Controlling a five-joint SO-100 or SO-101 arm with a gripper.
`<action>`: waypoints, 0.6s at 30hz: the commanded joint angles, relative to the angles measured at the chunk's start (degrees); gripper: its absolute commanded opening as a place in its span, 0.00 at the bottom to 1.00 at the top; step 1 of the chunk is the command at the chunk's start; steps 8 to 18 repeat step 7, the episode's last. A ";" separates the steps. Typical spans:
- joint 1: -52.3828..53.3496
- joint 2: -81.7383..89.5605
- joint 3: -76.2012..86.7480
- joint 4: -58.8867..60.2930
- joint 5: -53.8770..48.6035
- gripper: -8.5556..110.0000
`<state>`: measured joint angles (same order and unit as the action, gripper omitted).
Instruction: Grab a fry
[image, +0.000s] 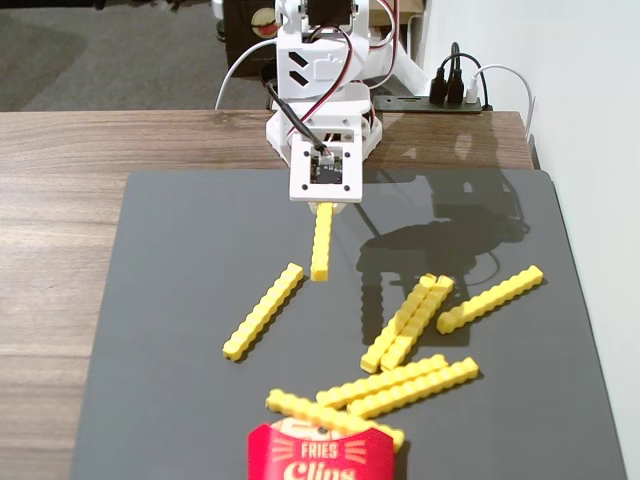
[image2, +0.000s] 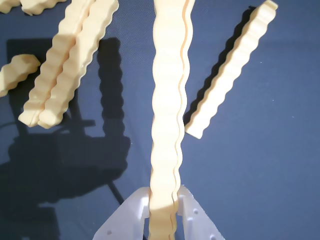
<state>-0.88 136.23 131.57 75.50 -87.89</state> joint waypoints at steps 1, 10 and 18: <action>0.09 0.97 -2.99 0.26 -0.44 0.08; 0.53 0.88 -3.43 0.70 -0.97 0.08; 0.53 0.88 -3.43 0.70 -0.97 0.08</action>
